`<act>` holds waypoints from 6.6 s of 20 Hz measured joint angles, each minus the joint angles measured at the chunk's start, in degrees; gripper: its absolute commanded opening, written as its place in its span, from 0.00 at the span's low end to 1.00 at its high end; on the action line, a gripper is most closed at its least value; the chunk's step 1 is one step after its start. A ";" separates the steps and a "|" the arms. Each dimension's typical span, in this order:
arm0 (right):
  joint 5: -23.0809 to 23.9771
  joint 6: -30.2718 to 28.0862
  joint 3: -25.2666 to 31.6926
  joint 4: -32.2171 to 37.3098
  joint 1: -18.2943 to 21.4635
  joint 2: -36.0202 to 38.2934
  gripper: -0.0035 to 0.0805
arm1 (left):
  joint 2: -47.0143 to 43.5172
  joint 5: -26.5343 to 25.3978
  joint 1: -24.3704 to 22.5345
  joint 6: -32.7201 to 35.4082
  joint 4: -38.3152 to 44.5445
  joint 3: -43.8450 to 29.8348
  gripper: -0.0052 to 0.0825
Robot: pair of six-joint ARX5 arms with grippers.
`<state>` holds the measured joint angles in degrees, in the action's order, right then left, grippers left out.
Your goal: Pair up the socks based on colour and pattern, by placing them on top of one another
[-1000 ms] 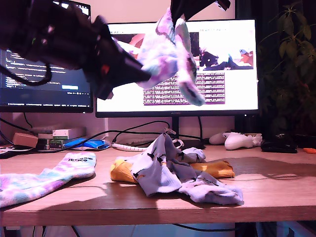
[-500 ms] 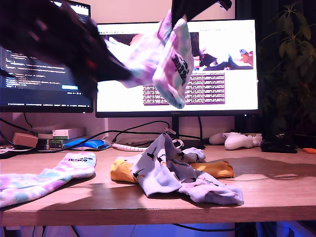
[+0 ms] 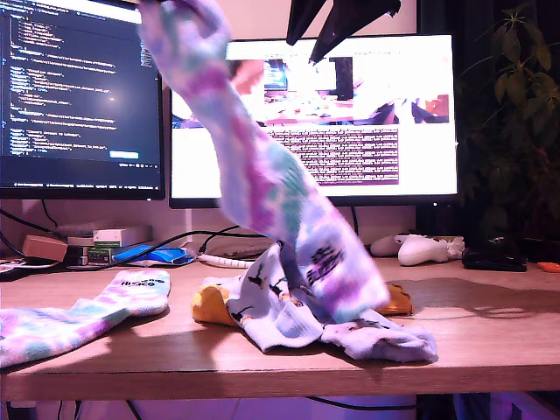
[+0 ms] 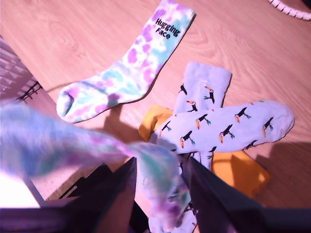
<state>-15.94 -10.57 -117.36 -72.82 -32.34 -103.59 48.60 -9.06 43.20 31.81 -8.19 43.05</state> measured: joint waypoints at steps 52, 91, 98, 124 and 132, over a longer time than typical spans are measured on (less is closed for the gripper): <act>0.00 -1.33 0.00 -0.92 0.74 0.00 0.03 | 36.54 15.06 -28.35 -74.05 3.23 37.20 0.04; -0.07 -1.33 0.00 -3.87 0.74 0.00 0.03 | 41.22 24.44 -28.17 -82.64 1.57 37.11 0.04; -0.17 -1.33 0.00 -4.31 0.74 0.00 0.03 | 41.22 30.71 -27.96 -80.43 -2.16 37.11 0.04; -0.24 -1.53 0.00 -2.45 0.74 0.00 0.03 | 33.40 33.14 -27.91 -52.70 -43.28 37.86 0.04; -0.24 -1.53 0.00 -2.29 0.74 0.00 0.03 | 33.73 29.46 -27.82 -49.77 -51.67 37.86 0.11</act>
<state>-16.19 -12.10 -117.36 -75.11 -31.59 -103.59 82.32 20.40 15.38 -17.96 -59.86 80.90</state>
